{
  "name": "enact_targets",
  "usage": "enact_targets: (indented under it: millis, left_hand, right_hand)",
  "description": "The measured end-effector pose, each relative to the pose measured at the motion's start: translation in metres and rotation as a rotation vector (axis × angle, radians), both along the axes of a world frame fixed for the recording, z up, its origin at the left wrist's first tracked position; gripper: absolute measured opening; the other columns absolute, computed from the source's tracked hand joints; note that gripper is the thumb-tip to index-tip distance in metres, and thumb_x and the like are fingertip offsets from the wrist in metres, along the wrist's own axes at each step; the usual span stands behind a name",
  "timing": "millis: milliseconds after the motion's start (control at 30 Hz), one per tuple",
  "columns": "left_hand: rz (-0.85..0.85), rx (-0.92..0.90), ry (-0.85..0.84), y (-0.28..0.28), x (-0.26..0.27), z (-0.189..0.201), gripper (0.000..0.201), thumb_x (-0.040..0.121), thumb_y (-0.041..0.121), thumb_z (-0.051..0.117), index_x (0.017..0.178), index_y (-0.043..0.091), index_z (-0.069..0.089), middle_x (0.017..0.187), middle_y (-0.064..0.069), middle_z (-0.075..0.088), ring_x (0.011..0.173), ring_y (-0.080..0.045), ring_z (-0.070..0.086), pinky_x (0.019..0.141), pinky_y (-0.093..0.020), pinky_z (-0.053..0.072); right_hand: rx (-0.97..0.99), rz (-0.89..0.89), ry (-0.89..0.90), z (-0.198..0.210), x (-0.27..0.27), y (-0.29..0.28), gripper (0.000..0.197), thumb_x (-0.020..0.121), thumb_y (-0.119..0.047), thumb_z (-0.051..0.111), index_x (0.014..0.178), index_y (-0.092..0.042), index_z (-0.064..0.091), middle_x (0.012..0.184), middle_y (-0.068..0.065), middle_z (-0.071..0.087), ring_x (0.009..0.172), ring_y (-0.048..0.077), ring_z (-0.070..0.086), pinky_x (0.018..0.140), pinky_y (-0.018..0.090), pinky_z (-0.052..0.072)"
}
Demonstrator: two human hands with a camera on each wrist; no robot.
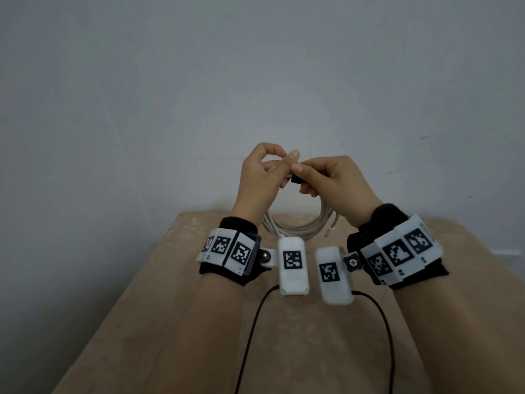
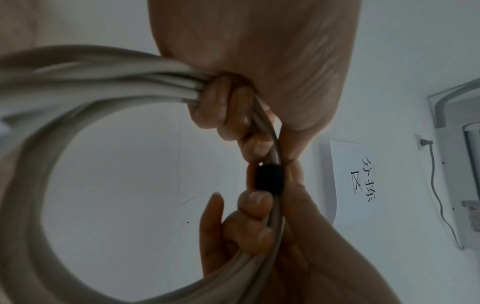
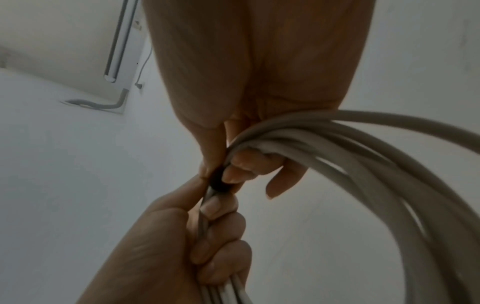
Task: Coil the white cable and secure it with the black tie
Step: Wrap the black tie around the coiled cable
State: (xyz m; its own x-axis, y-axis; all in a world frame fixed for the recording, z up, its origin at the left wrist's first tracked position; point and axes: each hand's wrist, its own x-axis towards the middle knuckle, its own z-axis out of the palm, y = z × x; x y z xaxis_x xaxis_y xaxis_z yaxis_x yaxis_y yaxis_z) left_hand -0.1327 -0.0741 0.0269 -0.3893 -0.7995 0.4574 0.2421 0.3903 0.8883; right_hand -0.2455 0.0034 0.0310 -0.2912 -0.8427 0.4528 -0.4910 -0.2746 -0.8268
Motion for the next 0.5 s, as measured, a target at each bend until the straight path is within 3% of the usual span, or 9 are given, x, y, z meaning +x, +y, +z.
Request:
enact_targets:
  millis: [67,167,300,400,500]
  left_hand:
    - [0.008,0.018,-0.045,-0.002,-0.001,0.0,0.02,0.09,0.024,0.064,0.092,0.009,0.05,0.053,-0.002,0.046,0.039,-0.002,0.039,0.041,-0.01,0.03]
    - [0.023,0.12,-0.11,-0.008,-0.002,-0.004,0.023,0.089,0.031,0.065,0.089,0.011,0.052,0.052,0.002,0.047,0.037,-0.002,0.035,0.037,-0.013,0.026]
    - [0.014,0.411,0.052,-0.021,0.008,-0.008,0.024,0.091,0.03,0.063,0.084,0.008,0.055,0.055,0.002,0.047,0.036,-0.004,0.029,0.035,-0.015,0.024]
    - [-0.098,0.609,0.107,-0.03,0.017,-0.01,0.023,0.091,0.026,0.064,0.082,0.005,0.058,0.063,-0.003,0.053,0.044,-0.008,0.039,0.039,-0.016,0.033]
    - [-0.109,0.592,-0.088,-0.032,0.022,-0.012,0.009,0.091,0.007,0.061,0.095,-0.002,0.061,0.074,-0.01,0.061,0.05,-0.011,0.053,0.046,-0.02,0.046]
  right_hand:
    - [0.007,-0.008,-0.01,-0.002,0.0,-0.002,0.025,0.093,-0.028,0.057,0.086,-0.011,0.075,0.067,0.011,0.065,0.059,0.01,0.053,0.062,0.018,0.046]
    - [0.044,0.004,-0.144,-0.007,-0.001,-0.004,0.025,0.094,-0.029,0.056,0.09,-0.011,0.073,0.067,0.003,0.063,0.06,0.011,0.056,0.064,0.021,0.051]
    - [0.259,0.052,-0.19,-0.013,-0.013,-0.002,0.02,0.091,-0.034,0.06,0.1,-0.017,0.065,0.083,0.003,0.07,0.07,0.014,0.067,0.069,0.03,0.055]
    - [0.256,0.014,-0.225,-0.018,-0.017,-0.004,0.013,0.091,-0.02,0.063,0.09,-0.008,0.066,0.076,0.007,0.068,0.062,0.014,0.067,0.06,0.026,0.056]
    - [0.295,-0.052,-0.233,-0.023,-0.018,-0.009,0.018,0.092,-0.016,0.06,0.086,0.0,0.065,0.07,0.01,0.068,0.055,0.014,0.067,0.056,0.027,0.056]
